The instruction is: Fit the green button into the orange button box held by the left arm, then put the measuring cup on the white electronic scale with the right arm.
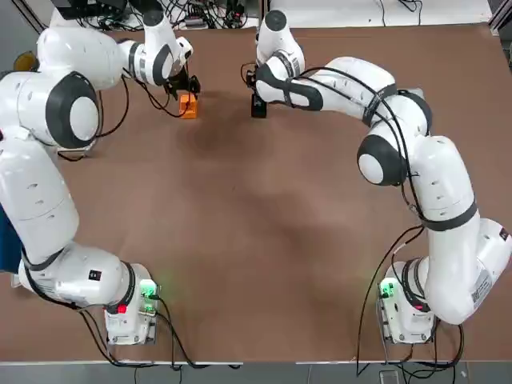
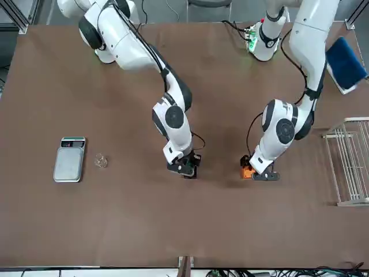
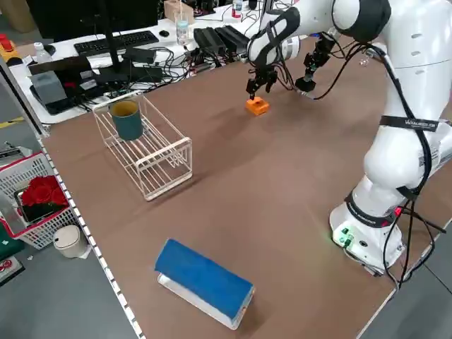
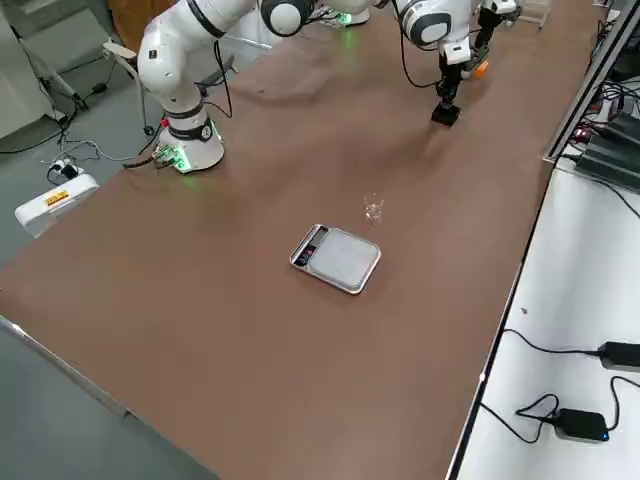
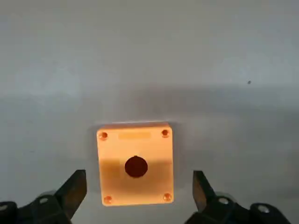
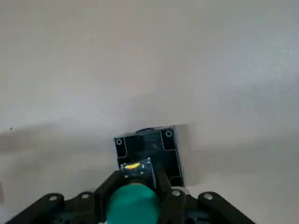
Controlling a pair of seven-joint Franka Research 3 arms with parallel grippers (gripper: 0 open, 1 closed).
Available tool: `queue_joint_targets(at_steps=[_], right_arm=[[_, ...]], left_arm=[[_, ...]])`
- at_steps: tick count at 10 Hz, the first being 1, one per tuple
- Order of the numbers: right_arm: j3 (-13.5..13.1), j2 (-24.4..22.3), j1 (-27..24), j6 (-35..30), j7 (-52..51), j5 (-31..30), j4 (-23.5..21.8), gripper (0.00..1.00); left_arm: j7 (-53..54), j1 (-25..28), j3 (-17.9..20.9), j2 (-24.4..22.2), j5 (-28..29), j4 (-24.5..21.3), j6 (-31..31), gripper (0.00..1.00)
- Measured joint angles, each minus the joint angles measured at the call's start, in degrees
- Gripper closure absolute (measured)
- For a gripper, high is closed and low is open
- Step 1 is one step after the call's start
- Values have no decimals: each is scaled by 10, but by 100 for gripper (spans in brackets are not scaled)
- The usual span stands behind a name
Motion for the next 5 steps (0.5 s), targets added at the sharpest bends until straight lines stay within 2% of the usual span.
queue_joint_targets(at_steps=[5], right_arm=[[-2, 13, 1, 13, 7, -6, 1, 64]], left_arm=[[-1, 0, 0, 16, 5, 0, 19, 1]])
